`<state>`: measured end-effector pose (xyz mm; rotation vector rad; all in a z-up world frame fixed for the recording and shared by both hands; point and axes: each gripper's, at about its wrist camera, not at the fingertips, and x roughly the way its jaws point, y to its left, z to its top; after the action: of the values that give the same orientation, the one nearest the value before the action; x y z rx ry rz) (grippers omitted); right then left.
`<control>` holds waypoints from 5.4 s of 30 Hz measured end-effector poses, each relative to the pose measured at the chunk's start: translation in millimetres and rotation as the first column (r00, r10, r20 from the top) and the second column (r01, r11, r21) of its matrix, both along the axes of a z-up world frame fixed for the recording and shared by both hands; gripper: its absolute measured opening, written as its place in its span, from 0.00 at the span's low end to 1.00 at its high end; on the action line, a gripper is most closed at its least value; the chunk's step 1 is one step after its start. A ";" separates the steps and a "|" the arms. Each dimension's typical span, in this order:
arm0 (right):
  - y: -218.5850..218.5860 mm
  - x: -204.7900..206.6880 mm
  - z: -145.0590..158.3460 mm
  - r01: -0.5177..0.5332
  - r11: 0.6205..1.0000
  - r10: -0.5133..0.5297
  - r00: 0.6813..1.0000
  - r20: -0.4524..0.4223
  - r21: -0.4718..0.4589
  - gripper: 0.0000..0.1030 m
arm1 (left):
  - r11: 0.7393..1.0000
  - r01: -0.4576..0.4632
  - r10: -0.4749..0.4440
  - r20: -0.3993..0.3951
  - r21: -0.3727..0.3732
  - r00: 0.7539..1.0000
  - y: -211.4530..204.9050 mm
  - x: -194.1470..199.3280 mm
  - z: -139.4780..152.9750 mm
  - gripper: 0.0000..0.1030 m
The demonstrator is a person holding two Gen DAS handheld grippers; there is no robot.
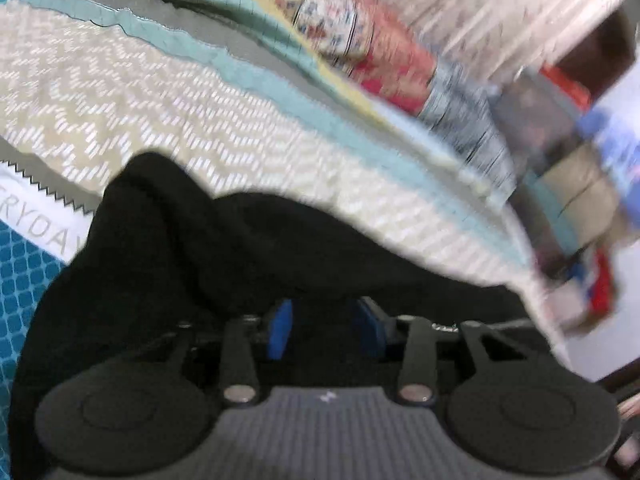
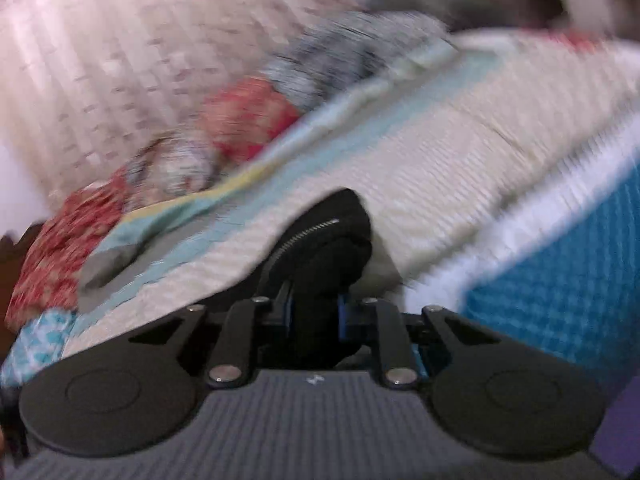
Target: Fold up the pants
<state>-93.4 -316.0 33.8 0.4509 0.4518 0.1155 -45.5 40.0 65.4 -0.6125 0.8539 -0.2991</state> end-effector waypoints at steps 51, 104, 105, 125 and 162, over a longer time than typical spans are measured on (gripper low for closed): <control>271.5 -35.1 2.4 -0.781 0.537 0.799 0.592 -0.107 -0.319 0.53 | 0.996 0.080 -0.082 -0.072 -0.033 0.994 83.4 -36.6 -10.7 0.25; 164.2 20.7 -13.9 -0.407 0.913 0.404 0.891 -0.209 0.032 0.50 | 0.967 -0.085 0.100 -0.053 0.242 0.994 84.6 -75.7 9.5 0.59; 162.9 20.5 -17.5 -0.399 0.916 0.395 0.890 -0.230 0.030 0.50 | 0.965 -0.082 0.100 -0.059 0.251 0.993 82.8 -77.9 8.3 0.59; 155.2 23.4 -56.1 -0.300 0.949 0.313 0.868 -0.385 0.097 0.62 | 0.940 -0.081 0.129 -0.123 0.332 0.984 71.4 -73.7 -14.4 0.82; 103.2 11.8 -68.7 -0.121 0.906 0.269 0.905 -0.330 0.406 0.82 | 0.969 -0.159 0.179 -0.094 0.189 0.979 117.0 -71.4 -10.5 0.94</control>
<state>-81.6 -212.8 -34.9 0.8141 0.8674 0.3216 -117.0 157.0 54.9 -0.5320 0.9176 -0.0314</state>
